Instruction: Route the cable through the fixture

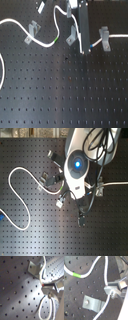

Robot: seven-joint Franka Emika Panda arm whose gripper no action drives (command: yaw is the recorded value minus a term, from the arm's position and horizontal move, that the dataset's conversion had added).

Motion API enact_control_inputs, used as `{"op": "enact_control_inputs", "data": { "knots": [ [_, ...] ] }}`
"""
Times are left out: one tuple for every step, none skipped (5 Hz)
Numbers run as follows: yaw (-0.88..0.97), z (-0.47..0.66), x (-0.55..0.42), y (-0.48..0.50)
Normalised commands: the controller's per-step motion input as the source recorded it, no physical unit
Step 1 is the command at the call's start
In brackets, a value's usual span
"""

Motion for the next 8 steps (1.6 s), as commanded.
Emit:
{"op": "enact_control_inputs", "data": {
  "knots": [
    [-0.27, 0.13, -0.171, 0.075],
    [-0.18, 0.16, -0.237, -0.030],
    [-0.13, 0.19, -0.287, -0.067],
    [-0.11, 0.20, -0.264, 0.016],
    [-0.12, 0.28, -0.166, 0.066],
    [-0.11, 0.41, -0.162, 0.069],
    [-0.09, 0.31, -0.194, 0.006],
    [-0.07, 0.09, -0.006, -0.001]
  ]
}}
